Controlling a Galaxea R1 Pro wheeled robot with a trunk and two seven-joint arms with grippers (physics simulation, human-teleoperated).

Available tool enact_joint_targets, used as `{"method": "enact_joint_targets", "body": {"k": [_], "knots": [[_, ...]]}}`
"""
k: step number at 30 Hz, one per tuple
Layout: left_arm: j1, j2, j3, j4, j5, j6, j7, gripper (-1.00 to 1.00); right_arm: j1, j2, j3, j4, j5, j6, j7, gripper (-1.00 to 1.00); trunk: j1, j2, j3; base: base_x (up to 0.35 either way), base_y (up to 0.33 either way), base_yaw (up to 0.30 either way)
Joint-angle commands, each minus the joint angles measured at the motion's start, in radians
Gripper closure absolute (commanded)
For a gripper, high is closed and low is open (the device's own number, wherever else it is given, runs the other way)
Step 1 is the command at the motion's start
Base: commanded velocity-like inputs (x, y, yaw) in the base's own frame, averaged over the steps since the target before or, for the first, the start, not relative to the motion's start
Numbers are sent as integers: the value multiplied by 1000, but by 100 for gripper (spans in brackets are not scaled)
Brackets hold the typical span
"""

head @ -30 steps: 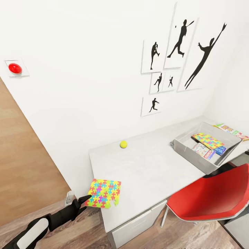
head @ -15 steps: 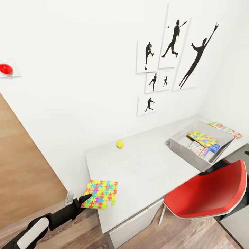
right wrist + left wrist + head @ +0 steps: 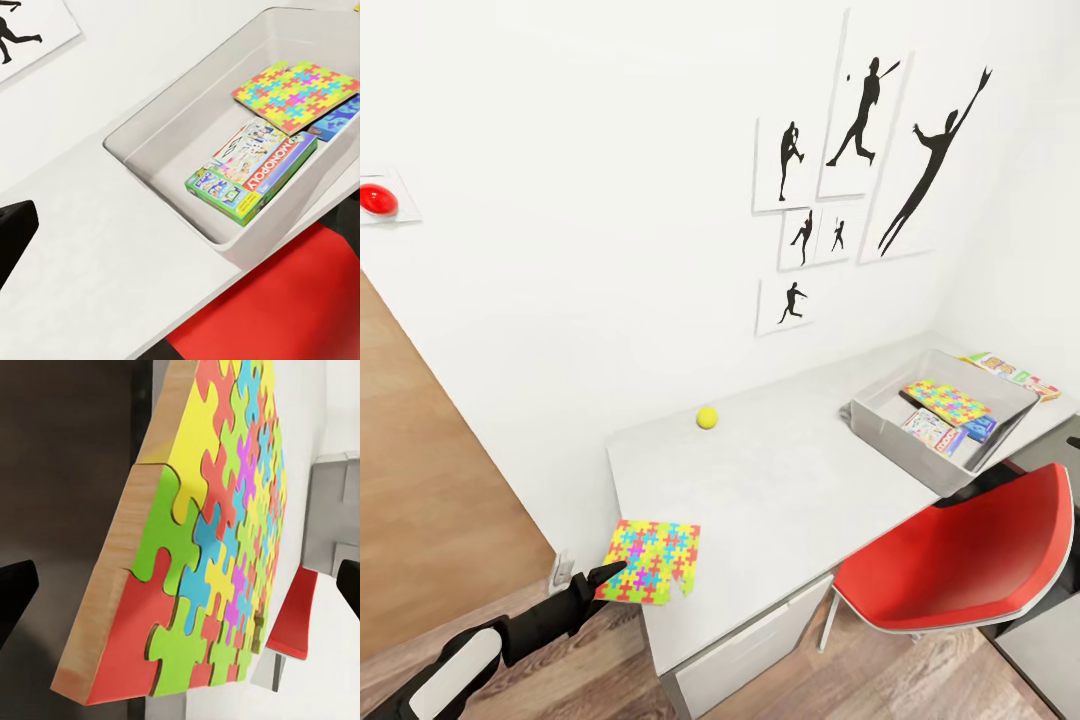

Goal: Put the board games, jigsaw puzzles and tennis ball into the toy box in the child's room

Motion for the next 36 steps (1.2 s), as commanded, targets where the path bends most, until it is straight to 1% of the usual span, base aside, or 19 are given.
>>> {"method": "enact_joint_targets", "body": {"k": [1,15,16,36], "knots": [[-1,1,-4,0,10,4,-1,-100,-1,0,-1,0,3,4,6,-100,0,-1,-1,0,0,-3],[-1,2,-4,0,10,4,-1,-100,-1,0,-1,0,3,4,6,-100,0,-1,-1,0,0,-1],[-1,2,-4,0,10,4,-1,100,-1,0,-1,0,3,4,6,-100,0,-1,-1,0,0,0],[-1,2,-4,0,10,4,-1,100,-1,-1,-1,0,3,4,6,-100,0,-1,-1,0,0,0]]}}
